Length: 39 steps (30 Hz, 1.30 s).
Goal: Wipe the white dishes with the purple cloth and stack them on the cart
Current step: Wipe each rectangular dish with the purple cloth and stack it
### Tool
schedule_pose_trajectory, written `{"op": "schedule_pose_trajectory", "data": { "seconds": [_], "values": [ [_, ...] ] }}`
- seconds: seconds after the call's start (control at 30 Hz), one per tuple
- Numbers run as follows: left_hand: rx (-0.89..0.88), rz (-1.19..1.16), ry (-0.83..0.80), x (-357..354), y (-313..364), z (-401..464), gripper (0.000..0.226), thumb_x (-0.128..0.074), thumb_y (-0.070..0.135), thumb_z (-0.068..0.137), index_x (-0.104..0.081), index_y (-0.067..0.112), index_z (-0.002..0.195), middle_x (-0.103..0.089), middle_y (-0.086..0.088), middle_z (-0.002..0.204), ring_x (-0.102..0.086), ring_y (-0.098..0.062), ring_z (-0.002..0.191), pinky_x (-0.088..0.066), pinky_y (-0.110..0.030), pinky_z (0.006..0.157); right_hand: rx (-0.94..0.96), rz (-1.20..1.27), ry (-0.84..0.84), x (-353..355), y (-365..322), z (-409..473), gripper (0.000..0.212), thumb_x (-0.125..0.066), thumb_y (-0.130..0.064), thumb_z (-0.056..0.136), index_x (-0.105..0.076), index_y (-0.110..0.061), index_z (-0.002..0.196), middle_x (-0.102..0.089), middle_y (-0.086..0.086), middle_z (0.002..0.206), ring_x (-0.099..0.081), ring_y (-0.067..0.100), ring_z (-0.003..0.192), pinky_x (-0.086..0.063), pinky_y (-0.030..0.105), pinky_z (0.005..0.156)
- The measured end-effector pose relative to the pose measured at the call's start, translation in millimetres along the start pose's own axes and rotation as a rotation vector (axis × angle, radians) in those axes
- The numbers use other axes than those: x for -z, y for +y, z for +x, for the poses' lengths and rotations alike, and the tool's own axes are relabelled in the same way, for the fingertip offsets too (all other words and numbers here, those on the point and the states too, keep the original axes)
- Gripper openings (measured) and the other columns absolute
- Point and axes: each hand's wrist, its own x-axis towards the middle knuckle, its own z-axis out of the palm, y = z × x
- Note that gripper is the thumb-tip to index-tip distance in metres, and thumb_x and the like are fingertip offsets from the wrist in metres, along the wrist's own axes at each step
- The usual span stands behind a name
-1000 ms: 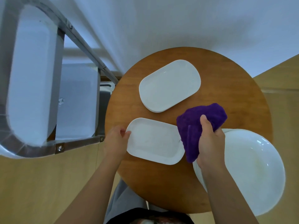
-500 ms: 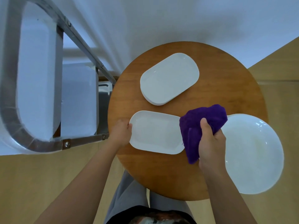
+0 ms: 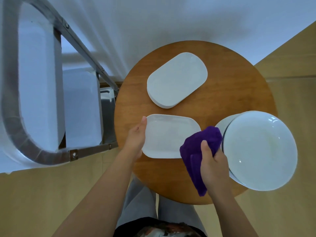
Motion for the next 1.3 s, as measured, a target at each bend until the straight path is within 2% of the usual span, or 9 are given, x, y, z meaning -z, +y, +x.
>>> {"op": "schedule_pose_trajectory", "data": {
  "seconds": [0.13,0.3,0.37,0.5,0.67,0.8,0.97,1.17,1.3],
  "values": [
    [0.062,-0.125,-0.052,10,4,-9,0.039,-0.034,0.058,0.093,-0.062,0.03,0.098,-0.07,0.003,0.095,-0.066,-0.02,0.093,-0.056,-0.037,0.078,0.067,-0.134,0.03,-2,6,-5,0.013,-0.04,-0.038,0.097,-0.045,-0.026,0.094,-0.055,-0.009,0.081,-0.054,0.01,0.077,-0.04,0.016,0.057],
    [0.086,-0.366,-0.203,32,4,-25,0.048,-0.027,0.059,0.092,-0.063,0.031,0.107,-0.074,0.002,0.098,-0.071,-0.018,0.091,-0.059,-0.036,0.071,0.097,-0.136,0.241,-3,9,-5,0.03,-0.042,-0.032,0.098,-0.046,-0.015,0.122,-0.057,-0.002,0.099,-0.057,0.017,0.091,-0.04,0.015,0.056],
    [0.093,-0.434,-0.283,38,4,-31,0.055,-0.025,0.063,0.088,-0.061,0.03,0.114,-0.073,0.0,0.107,-0.069,-0.021,0.099,-0.058,-0.037,0.078,0.088,-0.101,0.278,-8,4,-2,0.03,-0.043,-0.03,0.098,-0.045,-0.014,0.123,-0.058,0.001,0.101,-0.058,0.02,0.093,-0.044,0.019,0.058],
    [0.115,-0.478,-0.402,39,4,-42,0.062,-0.027,0.068,0.08,-0.059,0.031,0.118,-0.07,-0.003,0.115,-0.067,-0.024,0.105,-0.058,-0.037,0.078,0.24,-0.161,0.272,-26,-9,2,0.027,-0.054,-0.031,0.093,-0.047,-0.014,0.114,-0.056,0.007,0.107,-0.054,0.026,0.102,-0.048,0.033,0.079],
    [0.172,-0.505,-0.456,34,4,-45,0.061,-0.033,0.073,0.074,-0.07,0.034,0.102,-0.069,-0.006,0.114,-0.067,-0.029,0.104,-0.058,-0.04,0.074,0.354,-0.681,0.234,-42,-18,11,0.078,-0.05,-0.057,0.086,-0.023,-0.017,0.147,-0.023,0.007,0.154,-0.019,0.029,0.139,-0.022,0.049,0.108],
    [0.184,-0.485,-0.386,25,2,-45,0.065,-0.036,0.077,0.065,-0.065,0.036,0.106,-0.072,-0.004,0.108,-0.07,-0.027,0.096,-0.057,-0.042,0.073,0.379,-0.758,0.357,-53,-27,13,0.069,-0.031,-0.052,0.092,-0.021,-0.014,0.148,-0.022,0.009,0.155,-0.017,0.031,0.142,-0.025,0.053,0.104],
    [0.183,-0.453,-0.308,18,3,-50,0.071,-0.04,0.08,0.057,-0.062,0.035,0.106,-0.074,-0.003,0.098,-0.072,-0.025,0.086,-0.058,-0.04,0.065,0.386,-0.773,0.322,-69,-33,8,0.074,-0.025,-0.057,0.089,-0.022,-0.014,0.148,-0.023,0.01,0.154,-0.019,0.03,0.142,-0.03,0.051,0.1],
    [0.225,-0.39,-0.238,15,13,-55,0.087,-0.042,0.082,0.05,-0.058,0.031,0.118,-0.068,-0.01,0.112,-0.063,-0.034,0.104,-0.053,-0.054,0.087,0.5,-0.697,0.277,-85,-34,-5,0.057,-0.04,-0.04,0.091,-0.043,-0.008,0.139,-0.048,0.014,0.14,-0.044,0.033,0.129,-0.043,0.047,0.085],
    [0.18,-0.365,-0.242,11,19,-59,0.08,-0.041,0.082,0.056,-0.063,0.029,0.112,-0.07,-0.009,0.11,-0.064,-0.031,0.105,-0.051,-0.052,0.092,0.691,-0.661,0.284,-91,-32,-18,0.047,-0.043,-0.033,0.091,-0.056,-0.007,0.129,-0.058,0.014,0.129,-0.056,0.032,0.118,-0.047,0.04,0.077]
  ]
}}
